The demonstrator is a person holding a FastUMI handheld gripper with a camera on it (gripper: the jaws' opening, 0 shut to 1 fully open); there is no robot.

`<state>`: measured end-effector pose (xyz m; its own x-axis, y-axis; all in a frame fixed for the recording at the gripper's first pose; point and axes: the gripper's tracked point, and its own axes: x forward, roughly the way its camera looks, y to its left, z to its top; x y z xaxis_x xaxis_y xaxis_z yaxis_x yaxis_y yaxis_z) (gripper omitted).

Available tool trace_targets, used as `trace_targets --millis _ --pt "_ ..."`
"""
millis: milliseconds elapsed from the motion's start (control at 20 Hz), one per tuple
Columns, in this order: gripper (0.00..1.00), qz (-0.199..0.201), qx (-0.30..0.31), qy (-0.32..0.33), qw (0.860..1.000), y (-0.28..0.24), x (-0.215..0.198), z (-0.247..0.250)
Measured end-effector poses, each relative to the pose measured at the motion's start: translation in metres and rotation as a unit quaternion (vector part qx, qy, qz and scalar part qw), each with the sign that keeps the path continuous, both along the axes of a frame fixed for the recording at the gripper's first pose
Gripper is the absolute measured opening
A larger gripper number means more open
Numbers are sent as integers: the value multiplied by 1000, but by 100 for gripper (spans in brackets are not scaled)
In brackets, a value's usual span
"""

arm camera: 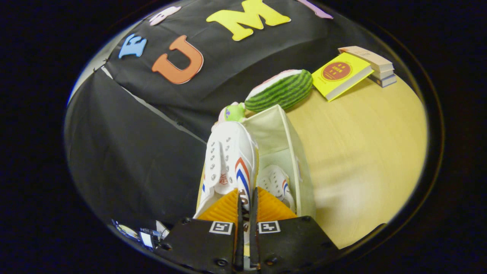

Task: Open the storage box then place both shoes into the box .Put the left shoe in first, then the right shoe, with the right side of both shoes facing outward in a uniform manner.

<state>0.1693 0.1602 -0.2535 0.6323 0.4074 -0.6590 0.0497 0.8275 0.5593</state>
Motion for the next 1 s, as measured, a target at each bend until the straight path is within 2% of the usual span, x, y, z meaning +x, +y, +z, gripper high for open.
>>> trace_targets --millis 50,150,300,550,1000 --pt "12 8 8 -1 1000 7 0 -2" --pt "35 5 16 -30 999 12 6 7" --pt "100 -7 -49 -95 994 -7 4 33" --pt "100 -1 -137 -178 974 -21 -8 70" --pt "100 -27 -236 -307 922 -52 -47 147"
